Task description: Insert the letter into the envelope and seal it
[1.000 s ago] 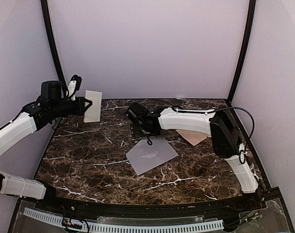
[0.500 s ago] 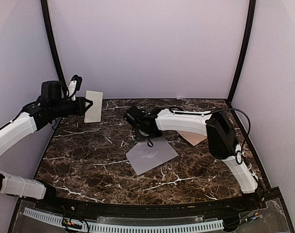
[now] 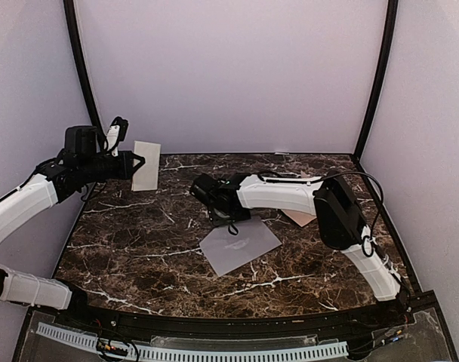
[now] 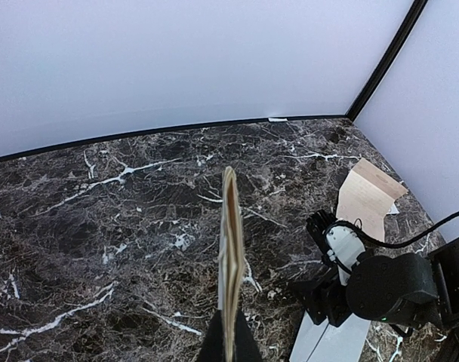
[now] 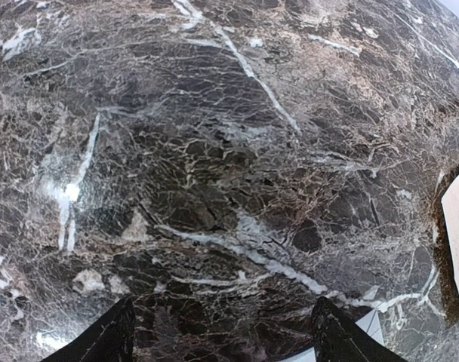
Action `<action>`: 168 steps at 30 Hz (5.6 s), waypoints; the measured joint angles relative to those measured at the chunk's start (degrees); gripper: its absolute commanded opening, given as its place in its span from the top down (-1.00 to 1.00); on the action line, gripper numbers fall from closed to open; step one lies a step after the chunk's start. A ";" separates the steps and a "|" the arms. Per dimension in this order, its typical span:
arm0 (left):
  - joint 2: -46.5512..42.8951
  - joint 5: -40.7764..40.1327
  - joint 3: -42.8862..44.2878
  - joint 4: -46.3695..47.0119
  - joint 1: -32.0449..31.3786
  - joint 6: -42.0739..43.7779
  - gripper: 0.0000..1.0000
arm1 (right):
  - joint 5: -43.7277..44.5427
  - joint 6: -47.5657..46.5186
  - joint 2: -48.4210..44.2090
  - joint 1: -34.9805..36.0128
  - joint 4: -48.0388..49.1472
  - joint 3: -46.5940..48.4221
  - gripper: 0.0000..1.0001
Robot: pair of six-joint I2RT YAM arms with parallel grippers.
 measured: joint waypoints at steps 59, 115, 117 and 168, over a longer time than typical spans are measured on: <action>2.89 5.57 -0.44 1.09 0.00 -3.61 1.00 | -8.85 16.61 -20.70 7.61 9.79 -30.67 0.55; -3.45 16.35 -8.59 16.26 -12.02 -11.19 1.00 | -33.73 -4.13 -56.24 -6.27 45.62 -60.92 -0.17; -3.02 16.06 -11.04 21.11 -14.60 -17.05 1.00 | -35.36 -4.55 -57.77 -8.66 46.88 -64.15 -0.17; 27.87 -4.15 -16.59 27.98 -29.90 -50.88 1.00 | -35.71 4.33 -45.16 -7.04 51.56 -75.36 0.10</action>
